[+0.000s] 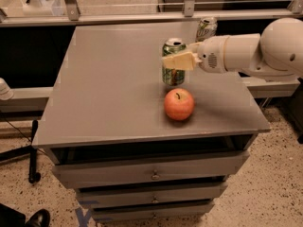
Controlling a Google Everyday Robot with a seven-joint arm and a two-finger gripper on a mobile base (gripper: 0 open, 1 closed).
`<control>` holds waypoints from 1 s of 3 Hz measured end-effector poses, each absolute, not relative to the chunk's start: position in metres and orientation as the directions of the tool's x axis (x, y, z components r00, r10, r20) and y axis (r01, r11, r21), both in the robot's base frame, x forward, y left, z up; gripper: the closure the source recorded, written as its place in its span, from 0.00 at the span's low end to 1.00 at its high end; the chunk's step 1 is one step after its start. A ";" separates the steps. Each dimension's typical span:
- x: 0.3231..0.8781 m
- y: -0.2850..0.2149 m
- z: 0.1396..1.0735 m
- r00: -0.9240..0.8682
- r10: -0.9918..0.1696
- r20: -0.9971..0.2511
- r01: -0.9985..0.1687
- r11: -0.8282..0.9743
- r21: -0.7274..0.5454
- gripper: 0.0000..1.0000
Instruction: Move green can near apple
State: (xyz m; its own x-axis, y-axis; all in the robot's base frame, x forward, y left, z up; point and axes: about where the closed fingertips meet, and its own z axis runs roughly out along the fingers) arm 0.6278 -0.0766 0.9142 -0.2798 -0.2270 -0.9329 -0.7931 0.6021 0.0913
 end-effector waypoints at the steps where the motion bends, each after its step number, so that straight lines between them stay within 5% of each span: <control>1: 0.610 -0.111 0.905 -0.332 -0.220 -0.917 -0.741 0.663 0.109 1.00; 2: 0.591 -0.143 0.896 -0.389 -0.201 -0.899 -0.677 0.724 0.131 1.00; 3: 0.577 -0.167 0.889 -0.442 -0.180 -0.879 -0.620 0.769 0.154 0.82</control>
Offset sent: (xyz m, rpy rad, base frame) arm -0.0609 -0.1139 -0.0310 -0.0430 0.1365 -0.2749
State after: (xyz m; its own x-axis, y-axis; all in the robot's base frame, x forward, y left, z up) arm 0.5771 -0.1666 0.8886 -0.4418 -0.1796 -0.8790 -0.6200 0.7693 0.1545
